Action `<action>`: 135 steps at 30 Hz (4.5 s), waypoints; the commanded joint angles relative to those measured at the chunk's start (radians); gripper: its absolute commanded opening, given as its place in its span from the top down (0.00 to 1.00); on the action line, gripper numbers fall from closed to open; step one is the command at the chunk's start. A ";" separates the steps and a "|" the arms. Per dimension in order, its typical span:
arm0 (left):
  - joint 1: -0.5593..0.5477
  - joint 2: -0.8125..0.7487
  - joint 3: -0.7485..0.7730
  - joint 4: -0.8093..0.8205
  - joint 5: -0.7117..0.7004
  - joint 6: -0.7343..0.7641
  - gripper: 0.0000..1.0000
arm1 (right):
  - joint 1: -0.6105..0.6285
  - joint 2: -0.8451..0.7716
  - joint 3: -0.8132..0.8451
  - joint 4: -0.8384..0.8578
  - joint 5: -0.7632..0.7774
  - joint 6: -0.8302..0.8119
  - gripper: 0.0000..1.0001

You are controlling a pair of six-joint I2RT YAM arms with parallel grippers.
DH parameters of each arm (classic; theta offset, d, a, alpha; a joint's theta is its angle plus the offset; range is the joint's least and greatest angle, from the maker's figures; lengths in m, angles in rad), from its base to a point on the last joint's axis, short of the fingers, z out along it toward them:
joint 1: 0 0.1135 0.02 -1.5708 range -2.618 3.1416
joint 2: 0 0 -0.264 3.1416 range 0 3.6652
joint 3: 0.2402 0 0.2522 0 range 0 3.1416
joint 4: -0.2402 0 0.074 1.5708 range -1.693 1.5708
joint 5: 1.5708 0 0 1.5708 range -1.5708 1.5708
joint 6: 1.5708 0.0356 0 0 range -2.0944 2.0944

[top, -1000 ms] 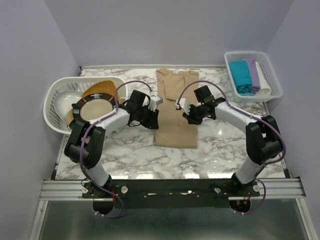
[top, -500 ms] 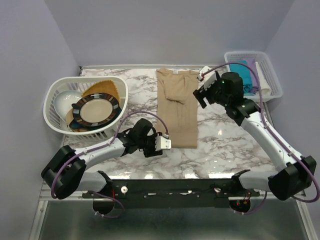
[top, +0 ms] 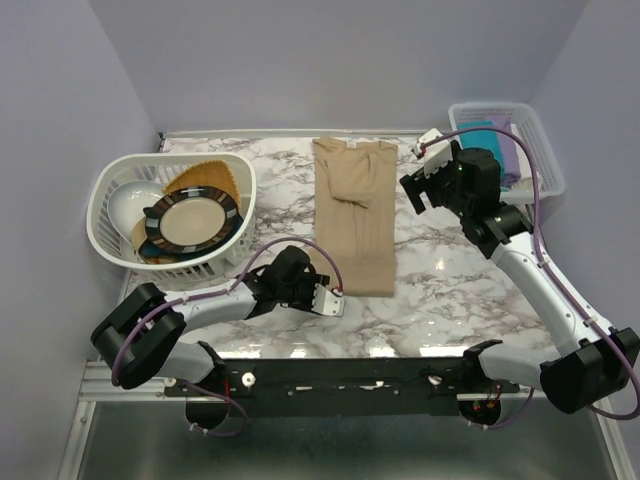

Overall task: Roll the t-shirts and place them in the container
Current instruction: Roll the T-shirt to the center of the board.

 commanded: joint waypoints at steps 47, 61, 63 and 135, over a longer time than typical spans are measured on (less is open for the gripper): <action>0.281 0.248 0.457 -0.310 0.541 -0.811 1.00 | 0.435 -0.006 -0.588 0.260 -0.325 -0.215 0.00; 0.376 0.286 0.489 -0.339 0.663 -0.862 1.00 | 0.506 0.147 -0.578 0.438 -0.093 -0.276 0.02; 0.382 0.295 0.497 -0.358 0.672 -0.853 1.00 | 0.506 0.160 -0.594 0.454 -0.073 -0.303 0.08; -0.328 -0.006 -0.098 0.334 -0.428 -0.213 0.44 | 0.349 -0.015 -0.509 0.006 -0.355 -0.218 1.00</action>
